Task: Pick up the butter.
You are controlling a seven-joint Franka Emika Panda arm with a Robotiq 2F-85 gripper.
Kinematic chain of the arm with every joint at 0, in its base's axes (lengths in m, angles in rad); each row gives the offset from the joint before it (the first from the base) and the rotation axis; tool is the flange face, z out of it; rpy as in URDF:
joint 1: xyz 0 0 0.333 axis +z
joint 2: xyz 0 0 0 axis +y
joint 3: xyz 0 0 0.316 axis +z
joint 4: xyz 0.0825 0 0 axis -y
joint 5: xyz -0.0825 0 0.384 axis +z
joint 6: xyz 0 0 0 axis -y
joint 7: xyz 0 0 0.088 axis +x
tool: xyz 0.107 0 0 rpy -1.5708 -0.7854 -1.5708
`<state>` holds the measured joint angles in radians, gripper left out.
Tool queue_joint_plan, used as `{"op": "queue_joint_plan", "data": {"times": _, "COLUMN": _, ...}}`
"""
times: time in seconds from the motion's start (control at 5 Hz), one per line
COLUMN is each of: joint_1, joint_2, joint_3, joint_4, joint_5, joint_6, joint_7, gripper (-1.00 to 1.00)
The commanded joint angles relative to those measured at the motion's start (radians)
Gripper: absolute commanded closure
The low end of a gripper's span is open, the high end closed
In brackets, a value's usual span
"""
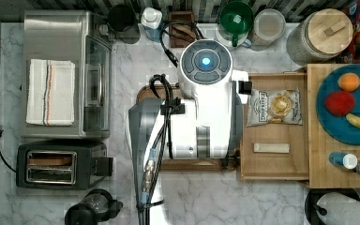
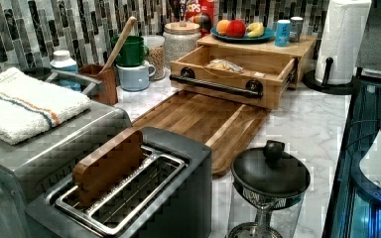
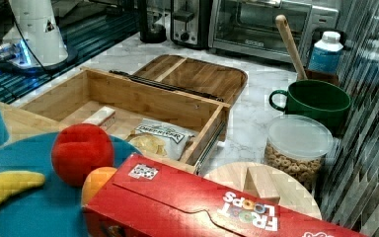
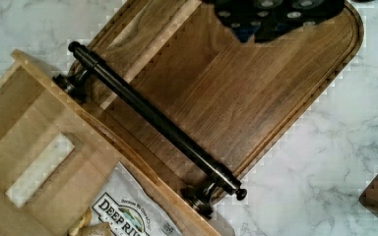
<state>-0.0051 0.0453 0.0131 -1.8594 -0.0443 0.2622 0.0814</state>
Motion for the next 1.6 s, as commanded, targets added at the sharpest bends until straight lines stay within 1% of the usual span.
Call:
{"op": "queue_joint_plan", "data": {"times": 0.2, "joint_1": 0.0, "joint_2": 0.0, "joint_3": 0.001, "joint_4": 0.0, "joint_5": 0.0, "joint_6": 0.003, "joint_7": 0.002, "gripper": 1.0}}
{"op": "queue_joint_plan", "data": {"times": 0.4, "joint_1": -0.006, "joint_2": -0.019, "joint_3": -0.003, "joint_4": -0.043, "joint_5": -0.004, "joint_6": 0.044, "joint_7": 0.003, "gripper": 1.0}}
{"op": "queue_joint_plan", "data": {"times": 0.6, "joint_1": -0.019, "joint_2": -0.054, "joint_3": -0.021, "joint_4": -0.121, "joint_5": -0.014, "joint_6": 0.125, "joint_7": 0.003, "gripper": 1.0}}
{"op": "queue_joint_plan", "data": {"times": 0.8, "joint_1": -0.041, "joint_2": -0.067, "joint_3": -0.046, "joint_4": -0.155, "joint_5": 0.005, "joint_6": 0.16, "joint_7": -0.051, "gripper": 1.0}}
{"op": "queue_joint_plan", "data": {"times": 1.0, "joint_1": -0.071, "joint_2": -0.064, "joint_3": -0.062, "joint_4": -0.158, "joint_5": 0.023, "joint_6": 0.166, "joint_7": -0.065, "gripper": 1.0}}
{"op": "queue_joint_plan", "data": {"times": 1.2, "joint_1": -0.084, "joint_2": -0.083, "joint_3": -0.098, "joint_4": -0.188, "joint_5": 0.027, "joint_6": 0.197, "joint_7": -0.081, "gripper": 1.0}}
{"op": "queue_joint_plan", "data": {"times": 1.4, "joint_1": -0.101, "joint_2": -0.082, "joint_3": -0.119, "joint_4": -0.194, "joint_5": 0.022, "joint_6": 0.207, "joint_7": -0.112, "gripper": 1.0}}
{"op": "queue_joint_plan", "data": {"times": 1.6, "joint_1": -0.129, "joint_2": -0.107, "joint_3": -0.136, "joint_4": -0.248, "joint_5": 0.005, "joint_6": 0.287, "joint_7": -0.084, "gripper": 1.0}}
